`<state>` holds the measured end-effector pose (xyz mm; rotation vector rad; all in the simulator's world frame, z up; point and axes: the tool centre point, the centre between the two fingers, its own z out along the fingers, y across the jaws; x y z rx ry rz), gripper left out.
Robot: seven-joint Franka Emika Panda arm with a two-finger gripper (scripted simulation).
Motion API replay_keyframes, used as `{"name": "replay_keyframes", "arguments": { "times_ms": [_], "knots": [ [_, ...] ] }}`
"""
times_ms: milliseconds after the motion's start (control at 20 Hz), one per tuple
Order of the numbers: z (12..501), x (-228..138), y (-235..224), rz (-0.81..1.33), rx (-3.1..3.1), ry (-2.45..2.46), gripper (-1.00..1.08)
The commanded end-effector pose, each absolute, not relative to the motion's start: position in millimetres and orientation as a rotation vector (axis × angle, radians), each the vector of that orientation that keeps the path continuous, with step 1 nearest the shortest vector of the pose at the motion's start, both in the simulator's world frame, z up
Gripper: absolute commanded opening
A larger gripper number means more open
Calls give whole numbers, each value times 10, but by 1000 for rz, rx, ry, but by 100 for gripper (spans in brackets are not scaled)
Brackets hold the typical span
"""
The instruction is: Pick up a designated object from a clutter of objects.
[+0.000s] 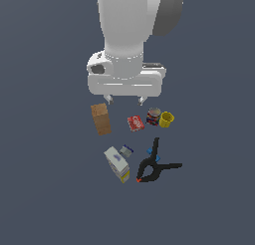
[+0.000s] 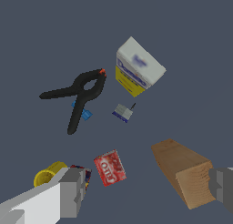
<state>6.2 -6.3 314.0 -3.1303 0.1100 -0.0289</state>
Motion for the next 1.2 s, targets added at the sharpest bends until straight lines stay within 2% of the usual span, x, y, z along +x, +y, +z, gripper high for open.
{"name": "replay_keyframes", "arguments": {
  "times_ms": [0,500,1150],
  "knots": [
    [3140,62,-63,-29,-3130,110,100],
    [3340,135,-101,-90,-3110,129,100],
    [3222,291,-125,-79,-3124,-18,100]
  ]
}}
